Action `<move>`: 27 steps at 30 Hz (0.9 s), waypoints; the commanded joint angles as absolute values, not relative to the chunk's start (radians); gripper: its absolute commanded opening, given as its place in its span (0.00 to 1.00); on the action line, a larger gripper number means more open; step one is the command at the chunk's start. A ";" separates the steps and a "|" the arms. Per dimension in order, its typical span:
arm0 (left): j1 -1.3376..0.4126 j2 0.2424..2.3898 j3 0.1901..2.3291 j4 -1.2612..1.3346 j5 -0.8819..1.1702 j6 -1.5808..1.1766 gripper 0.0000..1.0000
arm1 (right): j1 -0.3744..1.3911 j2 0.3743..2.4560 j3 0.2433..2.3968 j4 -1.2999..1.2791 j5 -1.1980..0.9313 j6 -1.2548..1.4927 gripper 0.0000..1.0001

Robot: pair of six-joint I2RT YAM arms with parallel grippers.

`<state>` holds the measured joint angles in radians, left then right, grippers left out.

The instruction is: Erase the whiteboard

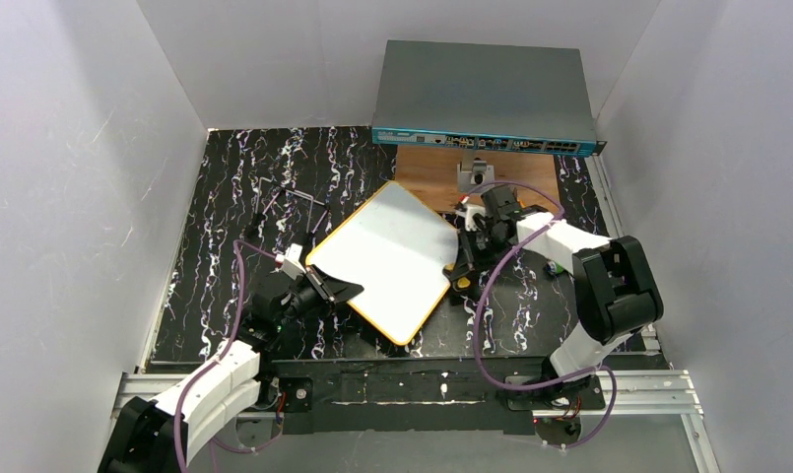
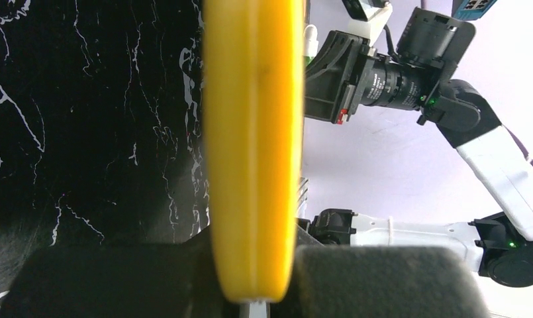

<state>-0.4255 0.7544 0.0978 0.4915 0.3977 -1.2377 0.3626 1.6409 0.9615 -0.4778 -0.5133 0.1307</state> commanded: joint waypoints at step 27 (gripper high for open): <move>-0.415 0.627 0.682 -0.241 0.615 -0.263 0.00 | 0.140 1.043 0.757 -0.780 -0.385 -0.791 0.01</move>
<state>-0.4206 0.6392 0.5797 -0.1898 0.5114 -0.4938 0.2070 1.0424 0.8394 -0.7998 -0.5343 -0.6361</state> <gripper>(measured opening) 0.041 0.074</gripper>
